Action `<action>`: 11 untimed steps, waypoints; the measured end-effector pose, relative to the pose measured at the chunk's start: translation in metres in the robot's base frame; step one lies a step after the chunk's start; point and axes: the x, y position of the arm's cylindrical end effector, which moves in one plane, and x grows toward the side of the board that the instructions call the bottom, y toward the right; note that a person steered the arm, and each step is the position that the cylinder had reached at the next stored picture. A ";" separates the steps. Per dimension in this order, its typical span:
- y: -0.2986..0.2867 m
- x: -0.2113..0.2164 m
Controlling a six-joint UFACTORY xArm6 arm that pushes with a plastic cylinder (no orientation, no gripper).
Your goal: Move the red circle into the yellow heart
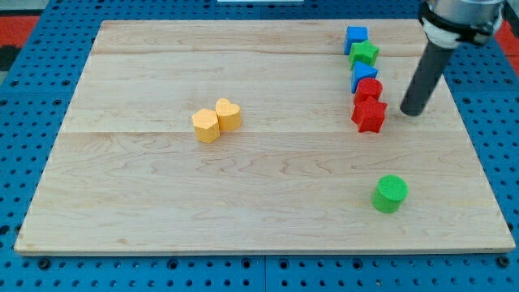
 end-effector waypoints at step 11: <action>-0.215 0.017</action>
